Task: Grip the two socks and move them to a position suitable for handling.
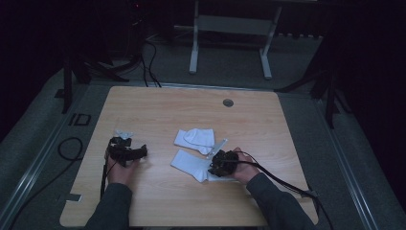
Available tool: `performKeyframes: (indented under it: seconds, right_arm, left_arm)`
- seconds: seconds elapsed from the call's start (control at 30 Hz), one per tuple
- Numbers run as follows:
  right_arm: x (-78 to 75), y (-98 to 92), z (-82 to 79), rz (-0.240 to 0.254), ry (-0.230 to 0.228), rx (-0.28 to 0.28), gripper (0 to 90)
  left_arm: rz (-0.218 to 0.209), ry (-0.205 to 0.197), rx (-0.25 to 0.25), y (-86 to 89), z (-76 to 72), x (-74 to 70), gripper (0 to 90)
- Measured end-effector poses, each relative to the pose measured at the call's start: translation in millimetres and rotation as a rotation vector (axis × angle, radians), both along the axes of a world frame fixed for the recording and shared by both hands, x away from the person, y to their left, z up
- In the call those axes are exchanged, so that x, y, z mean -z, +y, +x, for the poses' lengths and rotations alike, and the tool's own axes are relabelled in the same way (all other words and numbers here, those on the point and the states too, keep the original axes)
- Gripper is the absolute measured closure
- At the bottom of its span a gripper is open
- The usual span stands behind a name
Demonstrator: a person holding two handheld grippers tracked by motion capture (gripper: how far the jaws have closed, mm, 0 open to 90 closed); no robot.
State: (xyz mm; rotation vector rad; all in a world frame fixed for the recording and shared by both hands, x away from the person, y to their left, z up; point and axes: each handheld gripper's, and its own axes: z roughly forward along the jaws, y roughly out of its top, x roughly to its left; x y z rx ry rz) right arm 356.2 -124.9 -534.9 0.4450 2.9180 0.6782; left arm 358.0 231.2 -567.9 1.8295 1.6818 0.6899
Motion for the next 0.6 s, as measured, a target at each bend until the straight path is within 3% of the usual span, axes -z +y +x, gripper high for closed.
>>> performKeyframes:
  seconds: [0.17, 0.37, 0.5, 0.6]
  right_arm:
    - [-1.6, 16.5, 4.1, -0.035, -0.017, -0.063, 72.5]
    - [-2.0, 32.5, 8.4, -0.042, -0.016, -0.107, 72.5]
    - [-4.2, 35.0, 12.2, -0.071, -0.016, -0.102, 67.2]
    - [-11.9, 37.7, 14.6, -0.046, -0.041, -0.102, 67.9]
  left_arm:
    - [0.0, 0.0, 0.0, 0.0, 0.0, 0.0, 10.9]
    - [0.0, 0.0, 0.0, 0.0, 0.0, 0.0, 10.9]
    - [0.0, 0.0, 0.0, 0.0, 0.0, 0.0, 10.8]
    - [0.0, 0.0, 0.0, 0.0, 0.0, 0.0, 10.9]
